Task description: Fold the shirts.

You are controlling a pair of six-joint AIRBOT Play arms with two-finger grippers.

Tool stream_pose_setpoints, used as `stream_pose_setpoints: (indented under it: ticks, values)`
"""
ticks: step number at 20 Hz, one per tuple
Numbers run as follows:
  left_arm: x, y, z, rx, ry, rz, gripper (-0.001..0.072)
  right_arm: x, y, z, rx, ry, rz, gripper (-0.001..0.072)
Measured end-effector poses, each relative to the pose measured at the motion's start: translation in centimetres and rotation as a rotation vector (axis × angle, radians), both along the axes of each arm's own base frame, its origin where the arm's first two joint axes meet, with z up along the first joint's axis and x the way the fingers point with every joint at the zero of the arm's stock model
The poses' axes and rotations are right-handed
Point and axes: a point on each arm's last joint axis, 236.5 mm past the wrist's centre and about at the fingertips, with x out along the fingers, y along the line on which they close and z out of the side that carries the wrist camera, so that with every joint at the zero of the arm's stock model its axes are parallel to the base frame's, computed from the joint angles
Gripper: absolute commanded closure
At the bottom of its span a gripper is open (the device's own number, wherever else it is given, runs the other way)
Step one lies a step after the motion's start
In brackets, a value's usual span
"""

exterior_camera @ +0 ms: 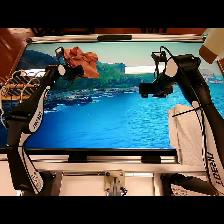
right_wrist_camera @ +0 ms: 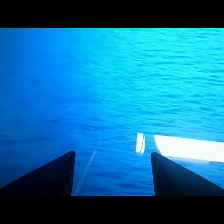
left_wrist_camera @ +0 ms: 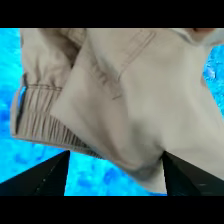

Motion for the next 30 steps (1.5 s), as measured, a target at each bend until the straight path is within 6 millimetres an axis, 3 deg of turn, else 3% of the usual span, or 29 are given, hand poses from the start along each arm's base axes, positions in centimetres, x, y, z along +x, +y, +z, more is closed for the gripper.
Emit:
stream_pose_setpoints:
  ticks: [2, 3, 6, 8, 9, 10, 13, 15, 16, 17, 19, 21, 24, 27, 30]
  values:
    - [0.5, -0.5, -0.4, -0.026, -0.016, 0.006, 0.0584, -0.3, 0.1, -0.1, 0.002, 0.015, 0.002, 0.0126]
    - [0.8, -0.7, -0.4, -0.034, -0.029, 0.008, 0.0664, -0.6, 0.1, -0.1, 0.004, 0.024, 0.004, 0.0126]
    - [1.4, -0.9, 0.8, -0.054, -0.066, 0.014, 0.0665, -1.0, 0.4, -0.2, 0.014, 0.042, 0.014, 0.0126]
    - [1.6, -1.2, 4.1, -0.047, -0.125, -0.008, 0.0665, -1.2, 0.4, -0.2, 0.012, 0.048, 0.026, 0.0157]
    - [1.5, -1.4, 6.6, -0.034, -0.165, -0.029, 0.0665, -1.4, 0.3, 0.0, 0.007, 0.048, 0.035, 0.0211]
    - [1.1, -1.9, 9.7, -0.019, -0.208, -0.059, 0.0665, -1.5, 0.1, 0.4, 0.002, 0.039, 0.042, 0.0216]
    - [-2.8, -4.1, 22.5, 0.045, -0.377, -0.184, 0.0665, -2.1, -1.3, 3.7, -0.030, -0.051, 0.051, 0.0215]
    - [-7.9, -5.9, 32.0, 0.068, -0.510, -0.264, 0.0665, -3.0, -2.7, 7.5, -0.050, -0.153, 0.043, 0.0215]
    - [-10.9, -6.7, 35.8, 0.074, -0.555, -0.303, 0.0665, -3.7, -3.4, 9.7, -0.053, -0.213, 0.037, 0.0215]
    - [-14.3, -7.6, 38.9, 0.077, -0.589, -0.347, 0.0666, -4.6, -4.0, 11.8, -0.051, -0.269, 0.030, 0.0215]
    - [-20.4, -9.2, 42.3, 0.081, -0.603, -0.436, 0.0665, -6.8, -5.1, 15.7, -0.033, -0.379, 0.012, 0.0215]
    - [-25.0, -10.9, 41.9, 0.090, -0.546, -0.533, 0.0665, -9.2, -5.9, 19.0, 0.004, -0.469, -0.017, 0.0215]
    - [-29.3, -14.2, 37.4, 0.107, -0.407, -0.678, 0.0665, -12.7, -6.3, 21.3, 0.062, -0.516, -0.042, 0.0215]
    - [-32.0, -18.5, 29.8, 0.122, -0.240, -0.808, 0.0664, -15.3, -6.3, 20.8, 0.092, -0.461, -0.051, 0.0215]
    - [-35.2, -23.3, 21.0, 0.121, -0.064, -0.899, 0.0663, -16.5, -6.3, 19.0, 0.090, -0.388, -0.055, 0.0215]
